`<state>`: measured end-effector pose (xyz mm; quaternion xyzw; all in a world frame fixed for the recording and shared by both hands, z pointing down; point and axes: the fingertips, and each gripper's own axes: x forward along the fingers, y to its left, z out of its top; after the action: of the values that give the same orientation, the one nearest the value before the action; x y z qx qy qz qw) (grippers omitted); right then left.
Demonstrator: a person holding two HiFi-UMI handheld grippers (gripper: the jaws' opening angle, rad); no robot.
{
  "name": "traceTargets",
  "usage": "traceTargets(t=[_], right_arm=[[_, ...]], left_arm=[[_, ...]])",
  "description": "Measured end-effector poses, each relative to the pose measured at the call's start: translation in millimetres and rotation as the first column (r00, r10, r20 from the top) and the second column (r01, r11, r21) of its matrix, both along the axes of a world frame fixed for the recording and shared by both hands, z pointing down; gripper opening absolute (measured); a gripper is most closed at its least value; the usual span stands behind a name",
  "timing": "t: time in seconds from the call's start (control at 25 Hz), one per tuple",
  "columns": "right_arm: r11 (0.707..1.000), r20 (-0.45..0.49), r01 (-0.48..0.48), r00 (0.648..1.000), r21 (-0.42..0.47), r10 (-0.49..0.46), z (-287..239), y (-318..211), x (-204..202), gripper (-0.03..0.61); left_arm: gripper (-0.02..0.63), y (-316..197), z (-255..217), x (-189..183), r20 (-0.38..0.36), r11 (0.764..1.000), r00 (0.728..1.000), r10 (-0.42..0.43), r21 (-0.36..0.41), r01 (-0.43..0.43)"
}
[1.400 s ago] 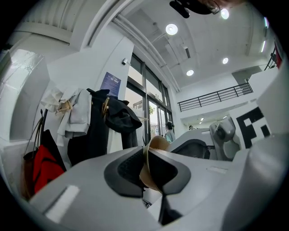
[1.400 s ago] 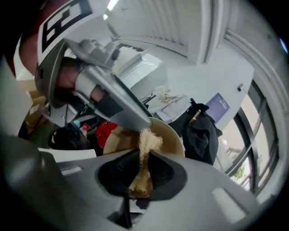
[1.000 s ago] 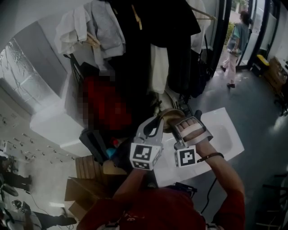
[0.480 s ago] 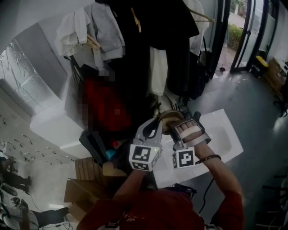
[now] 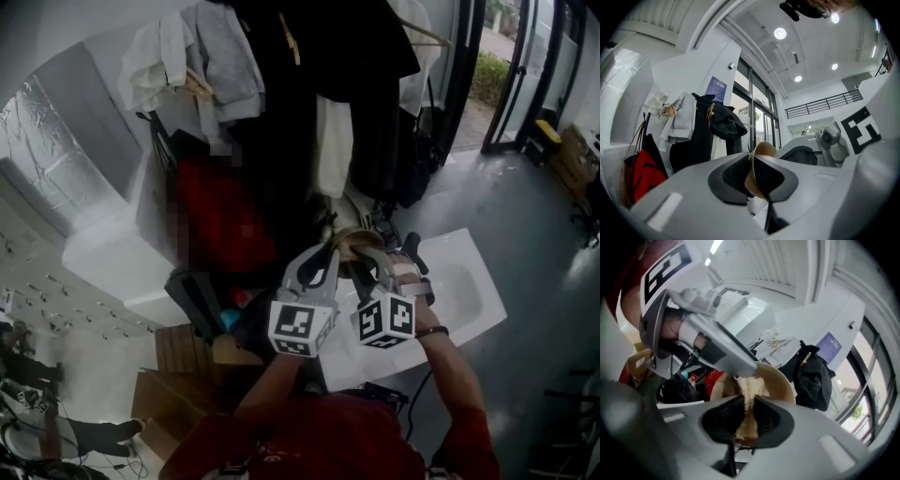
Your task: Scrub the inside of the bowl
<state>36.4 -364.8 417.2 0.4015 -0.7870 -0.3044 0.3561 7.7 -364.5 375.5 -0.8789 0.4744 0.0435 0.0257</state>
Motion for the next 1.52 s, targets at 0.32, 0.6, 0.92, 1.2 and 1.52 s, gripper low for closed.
traceTargets(t=[0.32,0.6,0.92,1.2,1.52], right_arm=[[0.972,0.445,-0.030,0.886,-0.232,0.133,-16,-9,8,0.049],[0.851,0.805,0.119,0.411,-0.512,0.428,-10,-15,24,0.049],[0.836,0.817,0.138,0.344,-0.530,0.462,-4,-14,25,0.049],[0.850,0.816,0.117,0.374,-0.513,0.441,-6,-10,24,0.049],[0.877,0.861,0.174,0.346,-0.448,0.372,-12,-3,23,0.049]], left_arm=[[0.037,1,-3,-2,-0.011,1.000,1.000,-0.009,0.006,0.009],[0.037,1,-1,-2,-0.020,1.000,0.999,-0.025,0.006,0.025],[0.037,2,3,-3,-0.016,1.000,0.999,-0.031,0.003,0.031],[0.037,1,5,-4,-0.009,0.999,0.999,-0.041,-0.003,0.041],[0.028,-9,15,-12,0.008,0.994,0.995,-0.103,-0.018,0.103]])
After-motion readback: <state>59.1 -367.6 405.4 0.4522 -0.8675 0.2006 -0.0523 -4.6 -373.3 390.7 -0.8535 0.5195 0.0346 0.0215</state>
